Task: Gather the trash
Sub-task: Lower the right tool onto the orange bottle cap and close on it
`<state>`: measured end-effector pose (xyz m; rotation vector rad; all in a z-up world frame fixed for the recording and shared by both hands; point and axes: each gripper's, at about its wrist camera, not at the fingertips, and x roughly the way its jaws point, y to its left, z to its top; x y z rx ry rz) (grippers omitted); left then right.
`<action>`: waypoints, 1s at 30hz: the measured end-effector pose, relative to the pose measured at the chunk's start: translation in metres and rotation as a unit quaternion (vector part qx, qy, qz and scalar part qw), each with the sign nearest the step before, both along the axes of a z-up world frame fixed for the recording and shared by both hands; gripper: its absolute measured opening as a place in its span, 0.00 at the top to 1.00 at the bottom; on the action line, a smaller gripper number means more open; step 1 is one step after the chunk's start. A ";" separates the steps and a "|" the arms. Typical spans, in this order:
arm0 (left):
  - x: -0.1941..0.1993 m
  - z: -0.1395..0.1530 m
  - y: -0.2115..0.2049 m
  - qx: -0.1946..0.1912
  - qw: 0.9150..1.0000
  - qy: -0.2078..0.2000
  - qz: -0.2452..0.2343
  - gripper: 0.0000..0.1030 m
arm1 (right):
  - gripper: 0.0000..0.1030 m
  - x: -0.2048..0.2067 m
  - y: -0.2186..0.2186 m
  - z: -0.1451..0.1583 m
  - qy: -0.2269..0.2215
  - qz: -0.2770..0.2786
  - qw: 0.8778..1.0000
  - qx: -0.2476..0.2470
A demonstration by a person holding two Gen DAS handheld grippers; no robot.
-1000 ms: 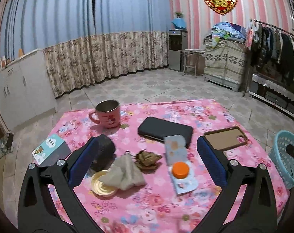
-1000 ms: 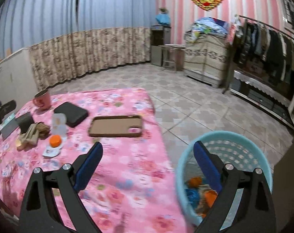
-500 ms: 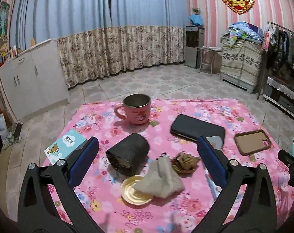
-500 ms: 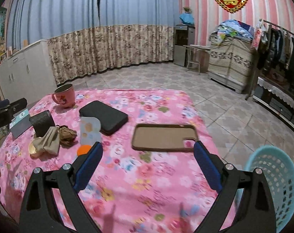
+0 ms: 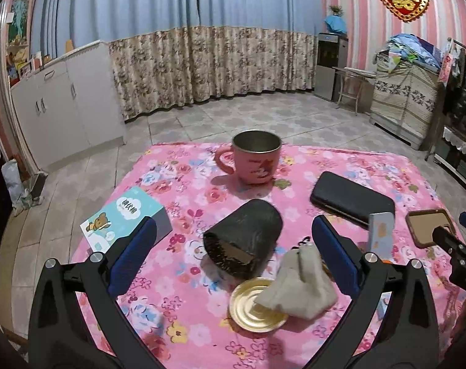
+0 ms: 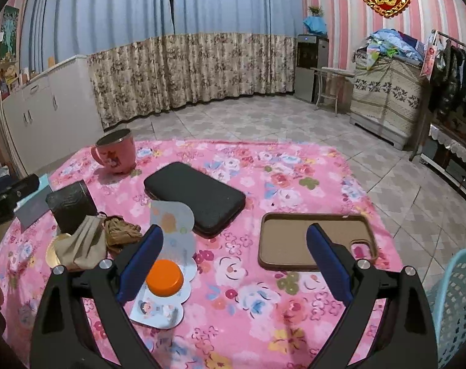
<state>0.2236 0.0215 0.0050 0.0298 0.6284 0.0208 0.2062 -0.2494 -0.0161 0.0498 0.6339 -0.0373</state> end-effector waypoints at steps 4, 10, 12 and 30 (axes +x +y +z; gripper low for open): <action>0.005 -0.005 0.011 -0.009 1.000 0.009 0.013 0.05 | 0.10 0.005 0.002 -0.010 0.010 0.004 1.000 -0.009; 0.008 -0.015 0.025 -0.025 0.999 0.024 0.027 0.05 | 0.10 0.009 0.008 -0.023 0.028 0.016 0.999 -0.022; 0.008 -0.018 0.030 -0.030 0.998 0.031 0.034 0.05 | 0.10 0.007 0.013 -0.026 0.033 0.024 0.998 -0.038; 0.010 -0.028 0.029 -0.032 0.997 0.056 0.039 0.05 | 0.27 0.021 0.055 -0.052 0.099 0.098 0.989 -0.037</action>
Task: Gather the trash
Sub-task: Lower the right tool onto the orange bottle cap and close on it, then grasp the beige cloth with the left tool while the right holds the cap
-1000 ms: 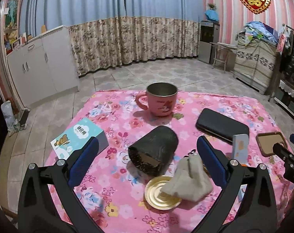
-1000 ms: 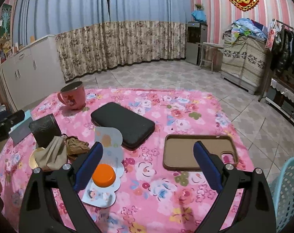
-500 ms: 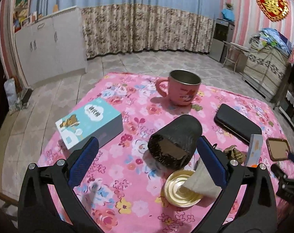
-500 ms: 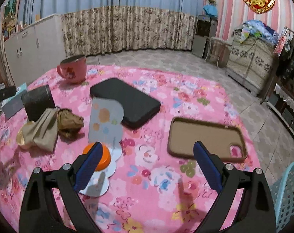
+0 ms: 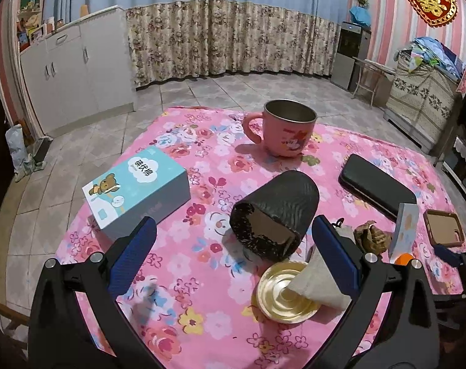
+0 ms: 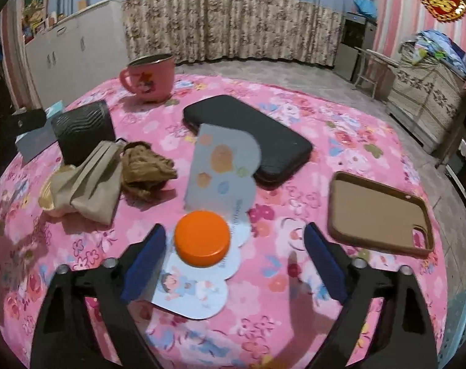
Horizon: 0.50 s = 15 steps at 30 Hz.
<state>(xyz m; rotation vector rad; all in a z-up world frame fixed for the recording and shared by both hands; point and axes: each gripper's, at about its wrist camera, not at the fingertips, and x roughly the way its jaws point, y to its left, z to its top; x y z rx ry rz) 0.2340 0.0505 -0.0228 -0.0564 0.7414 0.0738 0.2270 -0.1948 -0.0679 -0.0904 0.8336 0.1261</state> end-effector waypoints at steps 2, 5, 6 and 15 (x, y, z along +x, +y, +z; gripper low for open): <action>0.000 0.000 -0.001 0.001 1.000 0.001 0.000 0.05 | 0.33 0.002 0.002 -0.001 0.007 0.008 1.000 0.007; 0.000 -0.001 -0.003 0.003 1.000 0.005 0.000 0.05 | 0.51 0.005 0.002 -0.005 0.020 0.017 1.000 0.018; -0.001 -0.002 -0.004 0.004 1.000 0.006 -0.001 0.05 | 0.61 0.004 0.002 -0.005 0.019 0.023 0.999 0.024; -0.007 -0.011 -0.032 0.006 0.999 0.022 -0.038 0.05 | 0.61 -0.008 -0.012 0.014 -0.018 0.007 1.000 0.012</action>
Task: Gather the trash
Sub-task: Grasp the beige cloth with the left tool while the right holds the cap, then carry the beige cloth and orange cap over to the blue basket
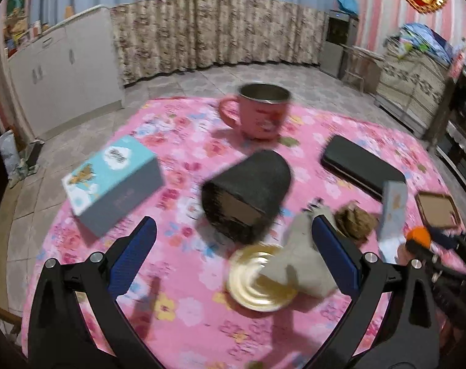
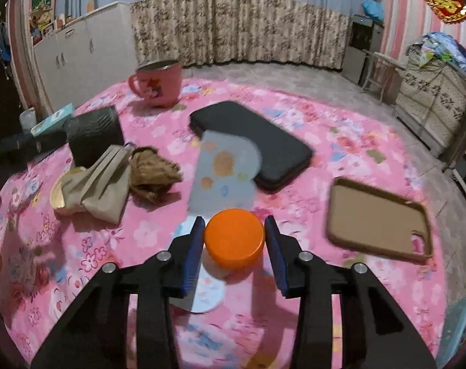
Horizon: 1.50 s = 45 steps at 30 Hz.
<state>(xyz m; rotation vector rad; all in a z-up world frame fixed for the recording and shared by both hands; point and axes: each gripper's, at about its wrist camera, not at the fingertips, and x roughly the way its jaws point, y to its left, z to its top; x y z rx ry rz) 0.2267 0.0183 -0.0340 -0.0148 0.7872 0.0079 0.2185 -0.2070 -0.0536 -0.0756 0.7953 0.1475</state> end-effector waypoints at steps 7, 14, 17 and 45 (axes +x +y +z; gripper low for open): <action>-0.003 -0.015 -0.035 0.006 0.999 0.020 -0.031 0.05 | 0.61 -0.004 -0.039 0.007 -0.003 -0.045 0.999 0.024; 0.001 -0.027 -0.052 -0.003 0.998 0.031 -0.049 0.20 | 0.61 -0.006 -0.057 0.010 -0.004 -0.066 0.997 0.040; 0.006 -0.035 -0.052 -0.013 0.997 0.051 -0.058 0.35 | 0.61 -0.005 -0.058 0.009 -0.002 -0.064 0.997 0.041; 0.003 -0.009 -0.049 -0.004 0.998 0.004 -0.064 0.83 | 0.61 -0.006 -0.062 0.003 -0.004 -0.071 0.996 0.049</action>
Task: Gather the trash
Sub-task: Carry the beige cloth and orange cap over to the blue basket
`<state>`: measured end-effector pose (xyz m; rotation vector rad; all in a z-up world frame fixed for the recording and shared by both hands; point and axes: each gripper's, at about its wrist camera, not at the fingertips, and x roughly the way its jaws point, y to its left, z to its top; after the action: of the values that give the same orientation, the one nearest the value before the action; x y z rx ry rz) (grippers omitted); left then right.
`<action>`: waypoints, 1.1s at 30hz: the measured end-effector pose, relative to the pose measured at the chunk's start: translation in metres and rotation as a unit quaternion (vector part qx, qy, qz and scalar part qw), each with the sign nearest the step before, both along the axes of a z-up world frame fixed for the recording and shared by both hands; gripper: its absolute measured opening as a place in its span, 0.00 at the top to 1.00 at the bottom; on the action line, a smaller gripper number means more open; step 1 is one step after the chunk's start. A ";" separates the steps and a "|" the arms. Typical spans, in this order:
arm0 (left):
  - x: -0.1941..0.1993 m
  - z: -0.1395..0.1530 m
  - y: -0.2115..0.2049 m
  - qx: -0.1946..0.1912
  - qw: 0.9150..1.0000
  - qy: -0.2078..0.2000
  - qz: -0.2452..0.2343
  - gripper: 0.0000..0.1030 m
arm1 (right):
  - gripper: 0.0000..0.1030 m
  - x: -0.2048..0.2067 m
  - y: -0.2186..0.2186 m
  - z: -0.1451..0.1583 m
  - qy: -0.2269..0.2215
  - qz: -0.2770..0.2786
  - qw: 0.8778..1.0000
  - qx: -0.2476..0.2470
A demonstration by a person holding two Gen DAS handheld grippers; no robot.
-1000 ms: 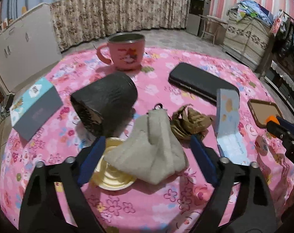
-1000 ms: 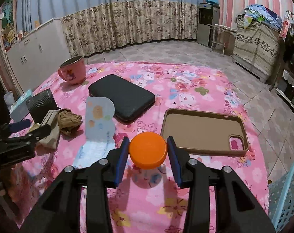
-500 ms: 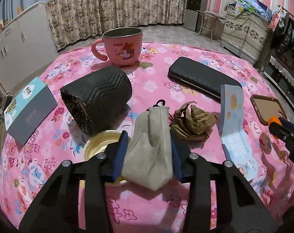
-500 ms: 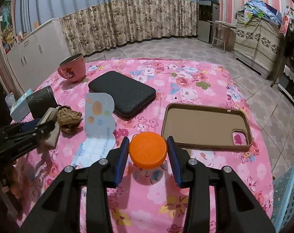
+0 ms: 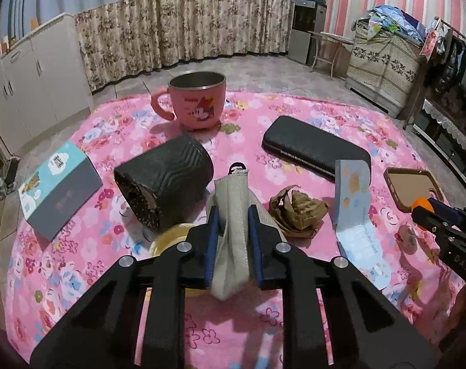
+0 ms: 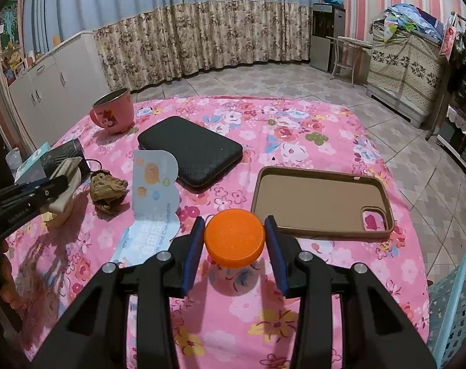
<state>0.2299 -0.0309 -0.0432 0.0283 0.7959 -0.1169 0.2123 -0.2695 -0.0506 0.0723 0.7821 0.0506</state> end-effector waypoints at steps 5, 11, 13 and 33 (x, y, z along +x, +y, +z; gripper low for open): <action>-0.006 0.011 0.002 -0.004 1.000 -0.018 0.001 0.83 | 0.61 -0.002 0.000 0.004 -0.005 0.001 1.000 -0.001; -0.012 0.019 0.005 -0.008 1.000 -0.028 0.003 0.83 | 0.61 -0.004 0.002 0.005 -0.008 0.003 1.000 -0.002; -0.017 0.023 0.006 -0.007 0.999 -0.032 0.003 0.83 | 0.61 -0.006 0.003 0.006 -0.009 0.003 1.000 0.000; -0.091 0.050 -0.001 -0.015 0.998 -0.057 -0.001 0.83 | 0.61 -0.109 -0.061 0.048 -0.057 -0.046 0.997 -0.005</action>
<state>0.1390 -0.0318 0.0073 0.0069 0.6793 -0.1280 0.1029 -0.3303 -0.0029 0.0956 0.6650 -0.0366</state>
